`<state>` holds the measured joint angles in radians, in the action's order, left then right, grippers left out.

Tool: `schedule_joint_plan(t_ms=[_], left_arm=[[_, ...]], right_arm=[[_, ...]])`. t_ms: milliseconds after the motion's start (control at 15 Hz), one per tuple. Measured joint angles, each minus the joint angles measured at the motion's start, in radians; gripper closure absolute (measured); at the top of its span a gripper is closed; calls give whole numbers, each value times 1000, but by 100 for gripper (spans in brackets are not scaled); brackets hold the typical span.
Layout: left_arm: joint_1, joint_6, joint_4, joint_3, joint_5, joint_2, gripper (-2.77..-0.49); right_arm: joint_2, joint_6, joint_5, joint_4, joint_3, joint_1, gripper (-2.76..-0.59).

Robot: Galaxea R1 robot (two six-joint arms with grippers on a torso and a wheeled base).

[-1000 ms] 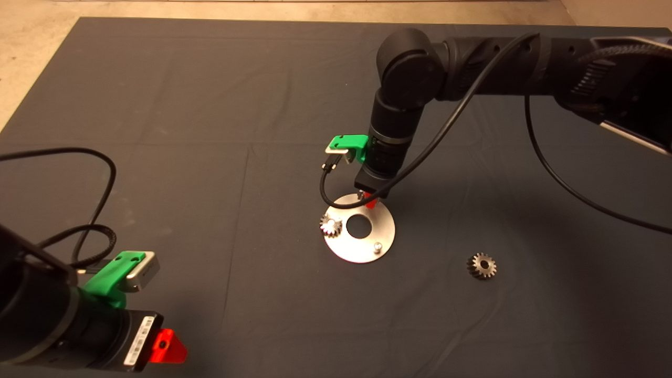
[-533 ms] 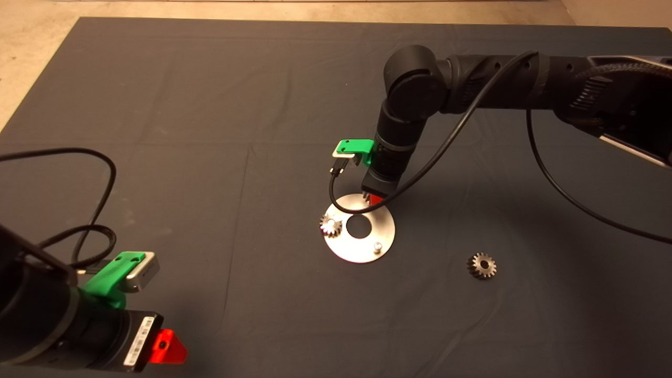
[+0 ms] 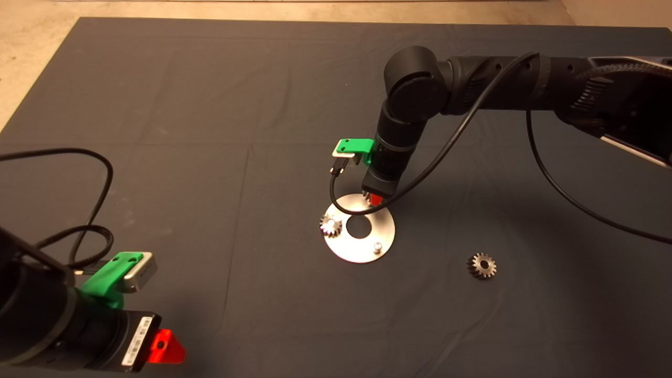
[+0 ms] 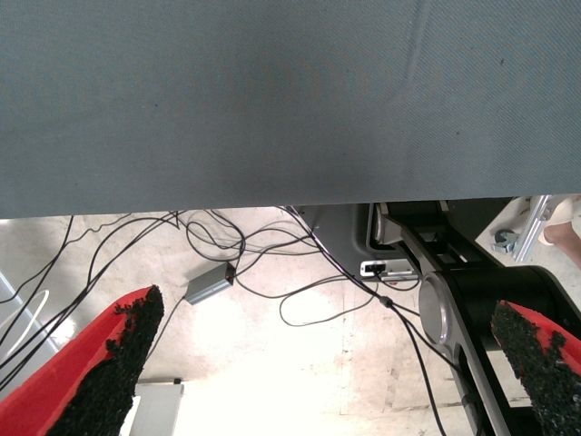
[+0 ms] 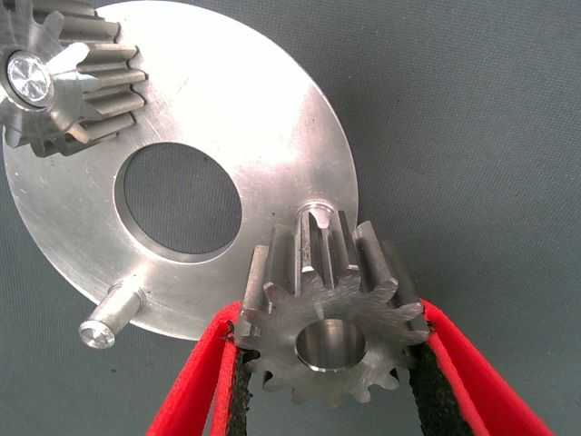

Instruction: Install three planetary gears onto the carrier pins

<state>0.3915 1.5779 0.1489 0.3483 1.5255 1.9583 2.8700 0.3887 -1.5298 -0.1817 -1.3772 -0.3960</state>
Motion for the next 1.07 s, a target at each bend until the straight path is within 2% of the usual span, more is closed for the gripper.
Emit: schedule_joint_plan(t_ms=[467, 1067], left_arm=[[0, 0, 0, 0, 0, -1, -262], [0, 0, -30, 0, 0, 0, -262]], right_arm=[[0, -1, 0, -21, 0, 0, -102], [3, -1, 0, -28, 0, 0, -102]])
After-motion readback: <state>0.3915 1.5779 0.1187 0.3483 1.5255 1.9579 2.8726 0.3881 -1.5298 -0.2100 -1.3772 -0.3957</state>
